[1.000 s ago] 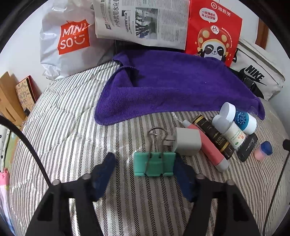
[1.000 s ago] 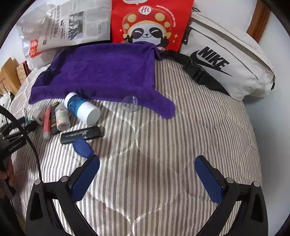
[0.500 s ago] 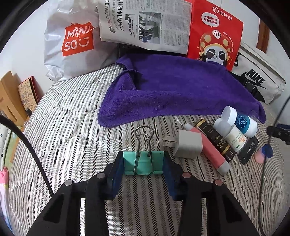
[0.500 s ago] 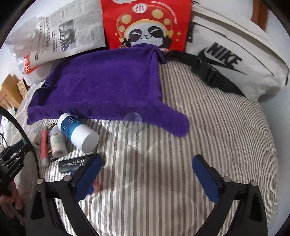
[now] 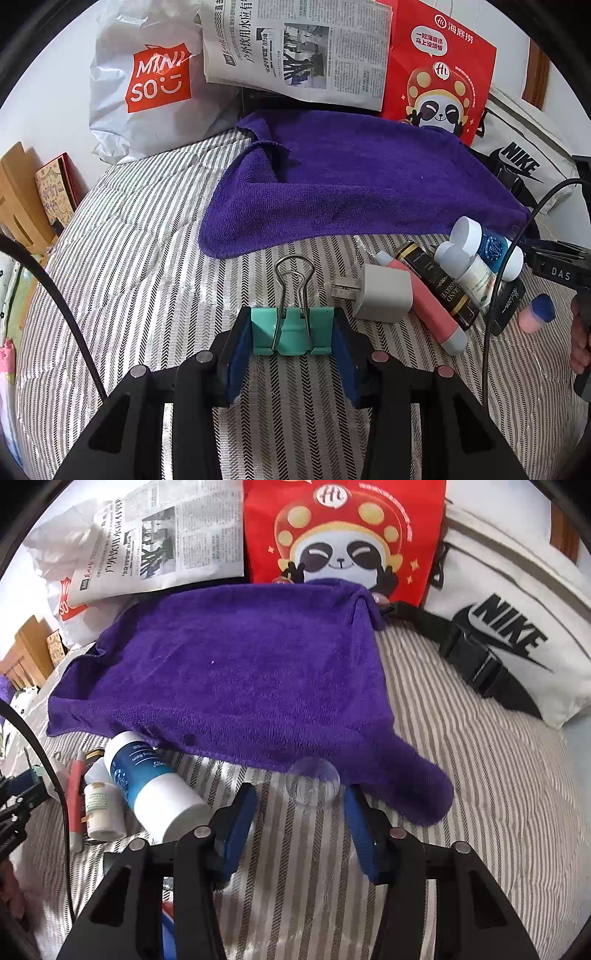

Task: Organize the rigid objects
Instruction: 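Close the right tool on the small clear plastic cup while the left tool holds the clip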

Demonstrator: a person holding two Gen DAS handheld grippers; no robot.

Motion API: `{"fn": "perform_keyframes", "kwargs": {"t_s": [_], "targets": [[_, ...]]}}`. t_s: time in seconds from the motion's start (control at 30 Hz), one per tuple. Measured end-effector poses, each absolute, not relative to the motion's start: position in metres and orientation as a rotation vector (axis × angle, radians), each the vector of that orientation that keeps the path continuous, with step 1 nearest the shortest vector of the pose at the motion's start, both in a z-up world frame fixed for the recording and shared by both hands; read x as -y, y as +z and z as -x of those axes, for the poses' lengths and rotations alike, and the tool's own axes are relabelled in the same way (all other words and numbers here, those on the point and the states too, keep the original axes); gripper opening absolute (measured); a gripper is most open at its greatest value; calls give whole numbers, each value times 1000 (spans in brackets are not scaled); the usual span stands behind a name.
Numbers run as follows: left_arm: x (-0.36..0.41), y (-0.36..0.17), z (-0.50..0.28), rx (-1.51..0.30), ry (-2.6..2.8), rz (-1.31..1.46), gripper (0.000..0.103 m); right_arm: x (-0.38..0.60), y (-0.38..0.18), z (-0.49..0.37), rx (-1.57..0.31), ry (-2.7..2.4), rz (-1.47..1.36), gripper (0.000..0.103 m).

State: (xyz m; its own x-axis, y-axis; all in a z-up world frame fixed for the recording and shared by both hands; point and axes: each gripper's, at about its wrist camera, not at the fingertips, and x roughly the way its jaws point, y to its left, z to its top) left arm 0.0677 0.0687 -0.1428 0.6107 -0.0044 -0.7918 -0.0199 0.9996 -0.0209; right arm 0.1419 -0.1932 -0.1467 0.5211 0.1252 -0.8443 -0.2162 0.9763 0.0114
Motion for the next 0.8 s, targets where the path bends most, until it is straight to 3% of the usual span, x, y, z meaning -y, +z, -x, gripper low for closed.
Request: {"fn": "perform_keyframes", "kwargs": {"t_s": [0.13,0.8], "targets": [[-68,-143,-67,-914,5,32,39,195,-148,-145,-988,195,79,27],[-84,-137,-68,-935,-21,151,39,233,-119,-119,-992,227,19,27]]}}
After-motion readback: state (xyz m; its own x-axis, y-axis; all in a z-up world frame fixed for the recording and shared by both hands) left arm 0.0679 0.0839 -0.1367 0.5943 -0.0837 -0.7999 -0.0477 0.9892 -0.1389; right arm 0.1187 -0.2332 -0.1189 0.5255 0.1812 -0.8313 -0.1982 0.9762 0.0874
